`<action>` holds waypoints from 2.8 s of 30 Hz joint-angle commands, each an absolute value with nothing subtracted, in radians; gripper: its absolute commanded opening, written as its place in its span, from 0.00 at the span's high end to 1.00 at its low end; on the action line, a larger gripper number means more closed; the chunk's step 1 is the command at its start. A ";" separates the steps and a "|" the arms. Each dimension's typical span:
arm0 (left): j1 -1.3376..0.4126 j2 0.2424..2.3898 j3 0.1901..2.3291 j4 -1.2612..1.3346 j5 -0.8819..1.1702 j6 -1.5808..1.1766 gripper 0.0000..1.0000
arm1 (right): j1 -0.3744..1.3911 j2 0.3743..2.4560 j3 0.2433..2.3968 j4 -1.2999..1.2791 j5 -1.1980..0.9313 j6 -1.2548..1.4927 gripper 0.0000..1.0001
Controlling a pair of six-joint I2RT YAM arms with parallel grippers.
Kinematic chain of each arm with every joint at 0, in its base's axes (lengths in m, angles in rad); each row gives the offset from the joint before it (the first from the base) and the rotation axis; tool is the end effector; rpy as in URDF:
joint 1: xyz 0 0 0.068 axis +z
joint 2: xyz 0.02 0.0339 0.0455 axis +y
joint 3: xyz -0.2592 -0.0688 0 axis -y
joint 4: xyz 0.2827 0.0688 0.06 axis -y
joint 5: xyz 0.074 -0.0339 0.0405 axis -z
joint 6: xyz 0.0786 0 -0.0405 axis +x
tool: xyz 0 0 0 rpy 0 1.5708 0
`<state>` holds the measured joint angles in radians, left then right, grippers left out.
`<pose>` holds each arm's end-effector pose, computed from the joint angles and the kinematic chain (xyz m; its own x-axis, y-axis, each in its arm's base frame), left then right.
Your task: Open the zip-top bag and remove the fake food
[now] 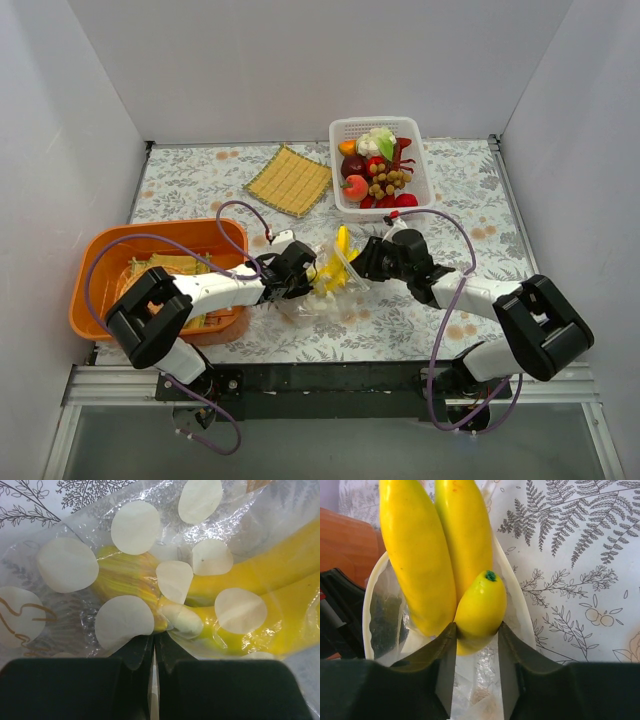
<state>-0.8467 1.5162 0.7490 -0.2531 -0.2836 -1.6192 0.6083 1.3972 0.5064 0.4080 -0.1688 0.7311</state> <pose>0.2346 -0.2320 0.0919 -0.5942 -0.7757 -0.2129 -0.5940 0.6016 -0.5340 0.2664 0.2016 0.1164 -0.7413 0.2858 -0.6073 -0.2559 0.7161 0.6494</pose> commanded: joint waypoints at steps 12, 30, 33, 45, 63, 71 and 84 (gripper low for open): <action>-0.850 1.367 0.762 -0.347 -0.318 -1.597 0.61 | 0.612 1.246 0.523 0.362 -0.037 0.660 0.92; -0.850 1.463 0.690 -0.347 -0.342 -1.657 0.98 | 0.612 1.152 0.600 0.198 0.051 0.560 0.95; -0.848 1.489 0.698 -0.367 -0.356 -1.669 1.00 | 0.612 1.138 0.629 0.155 0.069 0.540 0.94; -0.825 1.493 0.724 -0.397 -0.368 -1.660 1.00 | 0.612 1.105 0.738 -0.034 0.101 0.411 0.95; -0.822 1.436 0.926 -0.469 -0.377 -1.632 0.52 | 0.612 1.091 0.695 -0.021 0.141 0.431 0.96; -0.821 1.506 0.985 -0.482 -0.408 -1.663 0.42 | 0.612 1.088 0.667 -0.011 0.153 0.451 0.96; -0.822 1.626 0.959 -0.394 -0.431 -1.628 0.57 | 0.612 1.100 0.657 0.028 0.158 0.462 0.97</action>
<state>-0.8265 1.6363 0.9749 -0.4427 -0.4049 -1.6405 0.6155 1.1011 0.6563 -0.0494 0.1318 0.4477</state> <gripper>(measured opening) 0.519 0.295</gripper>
